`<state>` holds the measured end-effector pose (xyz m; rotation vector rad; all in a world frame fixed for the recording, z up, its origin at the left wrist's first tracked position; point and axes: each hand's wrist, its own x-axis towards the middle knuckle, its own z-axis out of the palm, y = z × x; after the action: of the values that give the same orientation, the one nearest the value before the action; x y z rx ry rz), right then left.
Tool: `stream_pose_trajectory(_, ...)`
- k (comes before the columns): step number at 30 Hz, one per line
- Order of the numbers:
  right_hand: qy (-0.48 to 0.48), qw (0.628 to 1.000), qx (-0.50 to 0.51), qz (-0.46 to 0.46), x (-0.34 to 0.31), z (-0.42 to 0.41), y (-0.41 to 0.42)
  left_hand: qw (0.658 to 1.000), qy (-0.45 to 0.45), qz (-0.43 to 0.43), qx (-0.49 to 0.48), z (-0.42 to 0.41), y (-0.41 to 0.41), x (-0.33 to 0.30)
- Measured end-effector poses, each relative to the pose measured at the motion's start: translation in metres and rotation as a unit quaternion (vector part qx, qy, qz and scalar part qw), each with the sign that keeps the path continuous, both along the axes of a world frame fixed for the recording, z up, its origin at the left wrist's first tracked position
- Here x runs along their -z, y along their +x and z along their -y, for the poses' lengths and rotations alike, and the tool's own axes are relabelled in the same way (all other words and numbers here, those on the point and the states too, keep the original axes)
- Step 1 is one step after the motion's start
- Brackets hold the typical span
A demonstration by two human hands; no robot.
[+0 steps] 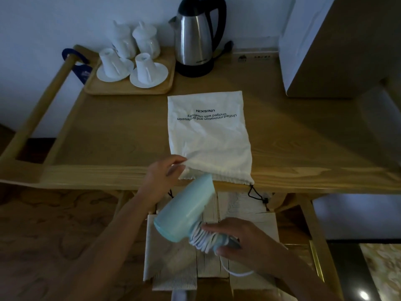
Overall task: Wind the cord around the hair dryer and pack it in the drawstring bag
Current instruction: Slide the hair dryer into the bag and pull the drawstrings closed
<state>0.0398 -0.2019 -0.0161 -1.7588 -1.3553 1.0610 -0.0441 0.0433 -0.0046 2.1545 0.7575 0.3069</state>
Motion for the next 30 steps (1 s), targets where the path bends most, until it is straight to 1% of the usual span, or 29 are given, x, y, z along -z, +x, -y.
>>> stream_pose_trajectory(4, 0.005, 0.999, 0.027, -0.03, -0.008, -0.012, 0.011, 0.998, 0.002, -0.032, 0.047, 0.001, -0.008, -0.014)
stream_pose_trajectory(7, 0.014, 0.996, 0.068, -0.055, -0.016, -0.013, 0.025, 0.998, 0.016, -0.042, 0.047, -0.006, -0.013, -0.022)
stream_pose_trajectory(10, 0.03, 0.992, 0.12, -0.039, -0.02, -0.014, 0.034, 0.998, 0.027, -0.044, 0.039, -0.011, -0.017, -0.028)
stream_pose_trajectory(12, 0.036, 0.986, 0.159, -0.014, -0.021, -0.018, 0.034, 0.998, 0.032, -0.028, 0.043, -0.007, -0.017, -0.031)
stream_pose_trajectory(14, 0.051, 0.975, 0.216, 0.011, -0.019, -0.027, 0.027, 0.998, 0.045, 0.001, 0.043, -0.001, -0.016, -0.032)
stream_pose_trajectory(16, 0.07, 0.955, 0.285, 0.027, -0.015, -0.04, 0.019, 0.996, 0.061, 0.031, 0.052, 0.006, -0.013, -0.031)
stream_pose_trajectory(18, 0.081, 0.937, 0.337, 0.04, -0.007, -0.055, 0.013, 0.994, 0.071, 0.038, 0.08, 0.013, -0.01, -0.027)
stream_pose_trajectory(20, 0.081, 0.928, 0.361, 0.04, -0.001, -0.07, 0.008, 0.99, 0.095, 0.028, 0.103, 0.016, -0.008, -0.019)
stream_pose_trajectory(23, 0.066, 0.925, 0.375, 0.023, 0.008, -0.086, 0.006, 0.988, 0.114, -0.006, 0.103, 0.016, -0.011, -0.004)
stream_pose_trajectory(27, 0.045, 0.949, 0.31, 0.036, 0.016, -0.079, 0.004, 0.984, 0.135, -0.067, 0.093, 0.022, -0.019, 0.016)
stream_pose_trajectory(29, 0.046, 0.955, 0.283, 0.076, 0.016, -0.063, 0.0, 0.972, 0.185, -0.108, 0.097, 0.029, -0.019, 0.022)
stream_pose_trajectory(30, 0.049, 0.956, 0.269, 0.111, 0.018, -0.052, -0.004, 0.964, 0.216, -0.115, 0.107, 0.033, -0.017, 0.023)
